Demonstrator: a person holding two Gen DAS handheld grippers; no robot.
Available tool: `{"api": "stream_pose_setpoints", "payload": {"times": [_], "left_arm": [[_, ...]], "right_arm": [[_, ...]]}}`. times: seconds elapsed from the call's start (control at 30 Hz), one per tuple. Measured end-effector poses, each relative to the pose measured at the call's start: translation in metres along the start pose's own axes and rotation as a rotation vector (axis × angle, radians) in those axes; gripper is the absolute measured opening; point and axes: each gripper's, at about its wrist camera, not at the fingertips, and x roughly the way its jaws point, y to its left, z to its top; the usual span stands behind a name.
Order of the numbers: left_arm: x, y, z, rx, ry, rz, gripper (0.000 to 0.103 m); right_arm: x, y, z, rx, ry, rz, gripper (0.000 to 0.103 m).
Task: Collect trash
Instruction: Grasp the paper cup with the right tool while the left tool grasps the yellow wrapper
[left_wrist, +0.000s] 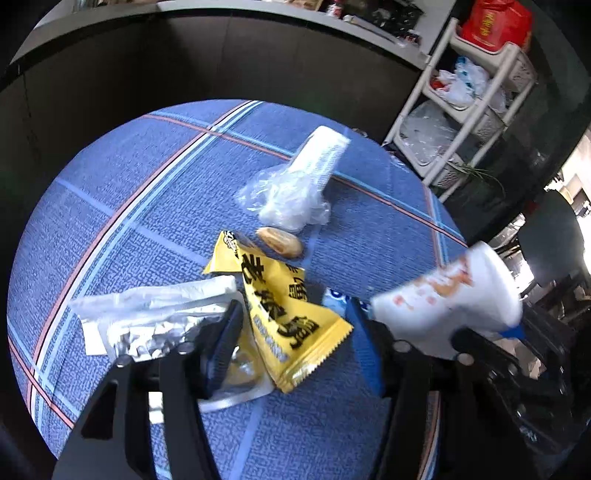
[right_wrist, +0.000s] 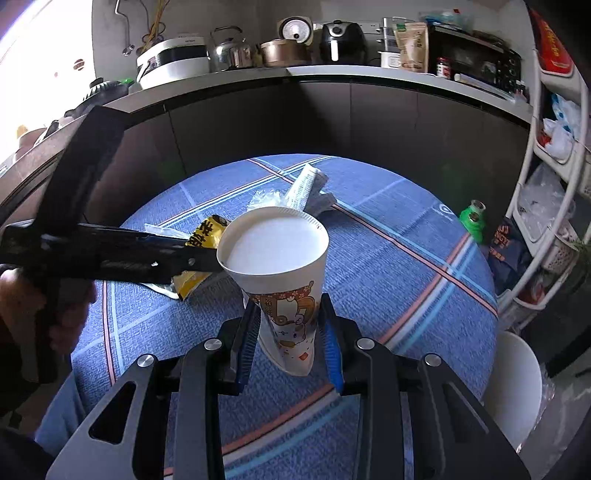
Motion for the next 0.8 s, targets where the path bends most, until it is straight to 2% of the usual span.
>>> {"api": "stream_pose_setpoints", "payload": {"times": [0.03, 0.1, 0.23, 0.27, 0.3, 0.57, 0.8], "left_arm": [[0.002, 0.001, 0.0, -0.005, 0.007, 0.003, 0.042], [0.004, 0.002, 0.002, -0.012, 0.021, 0.008, 0.027], [-0.005, 0.0, 0.003, -0.025, 0.01, -0.01, 0.022], [-0.01, 0.0, 0.002, -0.024, 0.003, -0.013, 0.011], [-0.016, -0.003, 0.002, -0.021, -0.006, -0.018, 0.009], [-0.074, -0.025, -0.001, 0.02, -0.105, -0.045, 0.009], [-0.119, -0.065, -0.007, 0.092, -0.169, -0.096, 0.009]], "right_arm": [[-0.001, 0.001, -0.001, 0.003, 0.0, -0.002, 0.03], [-0.005, 0.002, -0.004, 0.015, -0.002, -0.003, 0.03], [-0.014, 0.004, -0.005, 0.026, -0.009, -0.008, 0.03], [-0.017, 0.005, -0.005, 0.028, -0.01, -0.01, 0.03], [-0.021, 0.007, -0.005, 0.031, -0.015, -0.015, 0.03], [-0.06, 0.013, -0.001, 0.046, -0.09, -0.042, 0.03], [-0.096, 0.008, 0.0, 0.07, -0.149, -0.082, 0.03]]}}
